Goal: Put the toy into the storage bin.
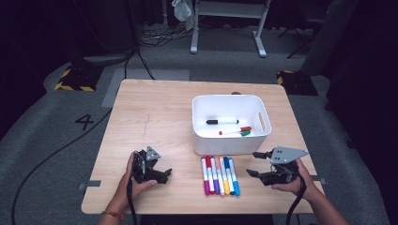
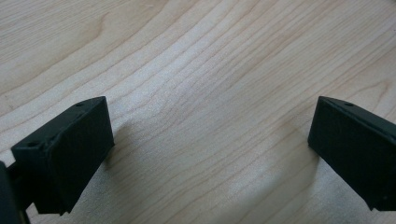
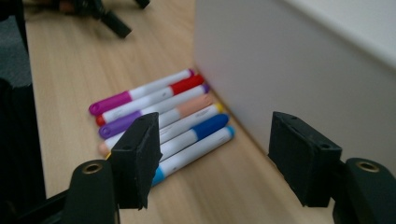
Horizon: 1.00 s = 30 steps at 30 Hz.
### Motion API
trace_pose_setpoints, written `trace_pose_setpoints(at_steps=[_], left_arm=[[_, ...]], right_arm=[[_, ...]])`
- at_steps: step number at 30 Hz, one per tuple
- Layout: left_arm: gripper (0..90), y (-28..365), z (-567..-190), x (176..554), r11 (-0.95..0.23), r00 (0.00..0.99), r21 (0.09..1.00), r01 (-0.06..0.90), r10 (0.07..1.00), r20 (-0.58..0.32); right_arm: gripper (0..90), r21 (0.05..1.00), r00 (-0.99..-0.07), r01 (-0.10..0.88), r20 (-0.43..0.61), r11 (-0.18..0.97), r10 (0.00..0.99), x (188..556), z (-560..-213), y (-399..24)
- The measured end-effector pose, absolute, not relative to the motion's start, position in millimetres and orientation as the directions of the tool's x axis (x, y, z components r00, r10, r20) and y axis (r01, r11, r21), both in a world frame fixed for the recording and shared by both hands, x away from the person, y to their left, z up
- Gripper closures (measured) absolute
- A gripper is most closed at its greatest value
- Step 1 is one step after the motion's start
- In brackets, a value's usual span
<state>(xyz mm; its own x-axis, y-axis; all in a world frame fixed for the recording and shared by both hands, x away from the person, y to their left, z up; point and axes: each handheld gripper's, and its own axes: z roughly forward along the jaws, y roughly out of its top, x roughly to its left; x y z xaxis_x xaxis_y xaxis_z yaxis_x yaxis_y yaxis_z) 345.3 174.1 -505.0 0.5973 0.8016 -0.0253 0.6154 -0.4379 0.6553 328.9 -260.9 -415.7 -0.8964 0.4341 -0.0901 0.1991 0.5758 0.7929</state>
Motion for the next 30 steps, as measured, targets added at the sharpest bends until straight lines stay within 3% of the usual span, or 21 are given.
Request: trace_pose_setpoints(at_steps=[7, 23, 30], left_arm=[[0.3, 173.8, -505.1, 345.0, -0.434, 0.595, 0.656, 0.617, 0.803, -0.028], [0.4, 173.8, -505.1, 344.7, -0.435, 0.595, 0.656, 0.617, 0.803, -0.028], [0.4, 173.8, -505.0, 344.7, -0.435, 0.596, 0.656, 0.617, 0.803, -0.028]], right_arm=[[34.0, 0.743, -0.905, 0.251, -0.047, 0.621, 0.423, 322.8, -462.9, -241.3], [36.6, 0.703, -0.899, 0.306, -0.008, 0.642, 0.438, 323.5, -489.7, -234.9], [51.0, 0.698, -0.846, 0.373, -0.014, 0.611, 0.533, 329.4, -494.0, -260.5]])
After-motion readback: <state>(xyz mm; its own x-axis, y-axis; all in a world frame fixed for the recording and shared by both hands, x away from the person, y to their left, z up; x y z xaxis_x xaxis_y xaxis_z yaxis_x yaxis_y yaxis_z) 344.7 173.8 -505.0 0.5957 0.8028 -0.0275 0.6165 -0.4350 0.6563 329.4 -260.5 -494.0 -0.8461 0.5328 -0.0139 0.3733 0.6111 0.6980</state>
